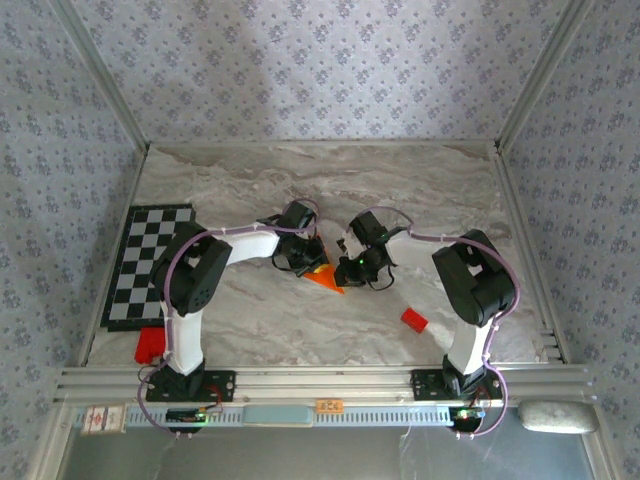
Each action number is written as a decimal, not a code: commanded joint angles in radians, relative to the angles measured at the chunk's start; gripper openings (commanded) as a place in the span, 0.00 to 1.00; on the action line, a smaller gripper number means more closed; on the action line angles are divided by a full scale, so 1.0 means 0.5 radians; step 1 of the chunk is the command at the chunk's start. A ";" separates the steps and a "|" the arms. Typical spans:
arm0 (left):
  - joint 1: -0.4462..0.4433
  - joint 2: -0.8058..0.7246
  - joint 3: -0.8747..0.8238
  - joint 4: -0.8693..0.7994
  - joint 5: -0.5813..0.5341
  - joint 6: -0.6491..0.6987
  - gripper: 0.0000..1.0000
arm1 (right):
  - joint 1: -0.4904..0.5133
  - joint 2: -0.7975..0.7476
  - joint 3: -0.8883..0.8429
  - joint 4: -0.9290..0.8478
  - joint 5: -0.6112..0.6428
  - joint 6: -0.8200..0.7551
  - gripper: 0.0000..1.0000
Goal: Fold a paper plane with a square sheet of paper (pick it up from the middle)
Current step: Fourth fold the wing at the center of the table.
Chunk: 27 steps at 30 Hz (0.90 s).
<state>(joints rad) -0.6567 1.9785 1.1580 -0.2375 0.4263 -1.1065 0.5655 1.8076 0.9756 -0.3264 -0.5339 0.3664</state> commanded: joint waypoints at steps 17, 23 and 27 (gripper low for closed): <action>-0.033 0.301 -0.131 -0.453 -0.353 0.041 0.03 | -0.042 -0.180 -0.270 -0.378 -0.005 -0.107 0.09; -0.032 0.274 -0.117 -0.441 -0.335 0.053 0.03 | -0.060 -0.404 -0.225 -0.236 -0.015 -0.068 0.10; -0.035 0.241 -0.101 -0.426 -0.310 0.053 0.04 | -0.037 -0.405 -0.148 -0.070 -0.021 0.001 0.10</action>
<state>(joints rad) -0.6567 1.9831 1.1767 -0.2626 0.4267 -1.0954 0.5415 1.6138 0.8631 -0.4095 -0.5415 0.3363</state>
